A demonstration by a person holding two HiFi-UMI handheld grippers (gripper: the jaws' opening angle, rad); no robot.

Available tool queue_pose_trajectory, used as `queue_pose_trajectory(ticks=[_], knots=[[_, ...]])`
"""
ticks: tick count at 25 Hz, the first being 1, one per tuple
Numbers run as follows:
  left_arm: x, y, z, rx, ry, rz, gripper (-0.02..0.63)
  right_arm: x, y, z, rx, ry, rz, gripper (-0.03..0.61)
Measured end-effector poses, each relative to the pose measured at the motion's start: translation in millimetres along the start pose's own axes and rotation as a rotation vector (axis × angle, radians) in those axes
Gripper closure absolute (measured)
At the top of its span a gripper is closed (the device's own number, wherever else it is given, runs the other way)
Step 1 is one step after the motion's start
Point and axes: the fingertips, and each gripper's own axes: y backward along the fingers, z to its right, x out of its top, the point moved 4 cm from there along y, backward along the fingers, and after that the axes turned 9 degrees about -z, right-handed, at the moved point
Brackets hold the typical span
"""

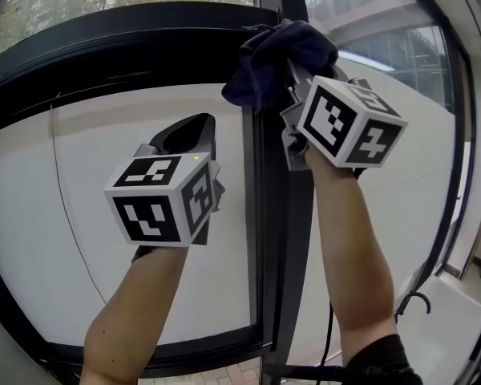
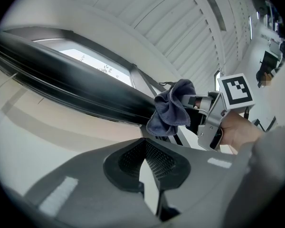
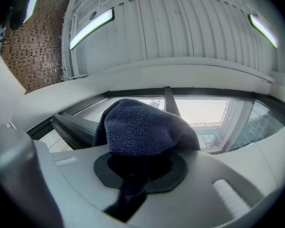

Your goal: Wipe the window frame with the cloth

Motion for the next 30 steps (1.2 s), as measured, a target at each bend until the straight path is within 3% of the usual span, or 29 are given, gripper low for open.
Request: queue_pose_trajectory(ticks=[12, 20, 30], knots=[[-9, -8, 16, -0.041, 0.014, -0.026, 0.62, -30, -16, 12, -0.047, 0.0, -0.106, 0.528], [-20, -2, -2, -0.012, 0.029, -0.025, 0.62, -40, -22, 5, -0.066, 0.117, -0.172, 0.528], [-56, 8, -5, -0.021, 0.059, -0.082, 0.62, -67, 4, -3, -0.044, 0.088, -0.211, 0.528]])
